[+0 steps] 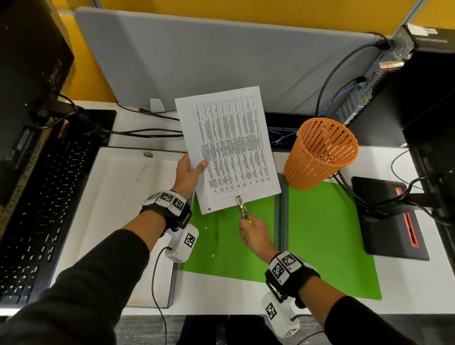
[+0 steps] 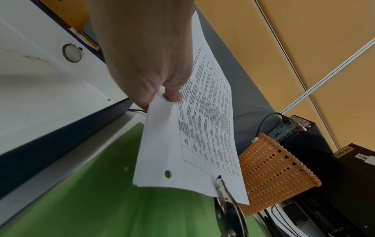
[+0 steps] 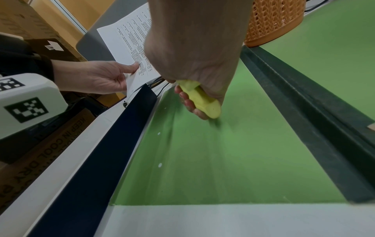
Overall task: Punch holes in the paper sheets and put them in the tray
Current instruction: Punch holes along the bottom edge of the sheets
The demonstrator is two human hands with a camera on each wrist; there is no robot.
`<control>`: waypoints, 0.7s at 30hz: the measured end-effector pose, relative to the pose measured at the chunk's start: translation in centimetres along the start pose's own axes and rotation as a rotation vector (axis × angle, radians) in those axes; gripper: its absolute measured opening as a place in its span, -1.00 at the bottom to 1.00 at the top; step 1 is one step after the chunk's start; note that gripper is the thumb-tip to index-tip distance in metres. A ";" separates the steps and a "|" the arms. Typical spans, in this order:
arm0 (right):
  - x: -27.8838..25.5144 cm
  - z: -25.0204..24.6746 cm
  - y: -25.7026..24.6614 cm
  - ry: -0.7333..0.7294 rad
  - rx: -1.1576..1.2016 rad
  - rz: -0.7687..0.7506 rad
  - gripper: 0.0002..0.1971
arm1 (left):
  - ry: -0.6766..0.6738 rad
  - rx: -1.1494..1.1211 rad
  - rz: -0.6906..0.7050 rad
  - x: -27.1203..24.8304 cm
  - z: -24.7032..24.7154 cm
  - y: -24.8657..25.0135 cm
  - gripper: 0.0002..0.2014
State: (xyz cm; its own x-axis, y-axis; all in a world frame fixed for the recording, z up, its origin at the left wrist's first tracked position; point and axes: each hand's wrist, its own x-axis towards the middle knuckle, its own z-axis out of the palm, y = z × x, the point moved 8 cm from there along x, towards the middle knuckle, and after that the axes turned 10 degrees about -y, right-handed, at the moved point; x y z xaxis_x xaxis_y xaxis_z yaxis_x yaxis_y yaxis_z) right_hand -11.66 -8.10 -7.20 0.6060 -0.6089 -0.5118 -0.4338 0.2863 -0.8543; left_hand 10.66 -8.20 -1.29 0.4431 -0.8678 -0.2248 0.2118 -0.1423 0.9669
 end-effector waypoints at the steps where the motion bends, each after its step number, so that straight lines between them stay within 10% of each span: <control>1: 0.0 0.0 0.0 0.001 -0.002 0.000 -0.74 | -0.001 -0.001 0.000 0.0 0.0 0.0 -0.59; 21: -0.5 0.2 -0.9 0.009 -0.023 -0.074 -0.83 | 0.007 -0.023 0.010 0.0 -0.2 -0.2 -0.58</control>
State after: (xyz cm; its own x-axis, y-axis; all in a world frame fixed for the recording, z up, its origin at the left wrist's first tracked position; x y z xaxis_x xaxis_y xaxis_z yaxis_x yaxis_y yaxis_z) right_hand -11.50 -7.88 -6.21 0.6313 -0.6345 -0.4461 -0.4033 0.2228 -0.8875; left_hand 10.84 -8.08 -1.49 0.4510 -0.8659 -0.2164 0.2272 -0.1231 0.9660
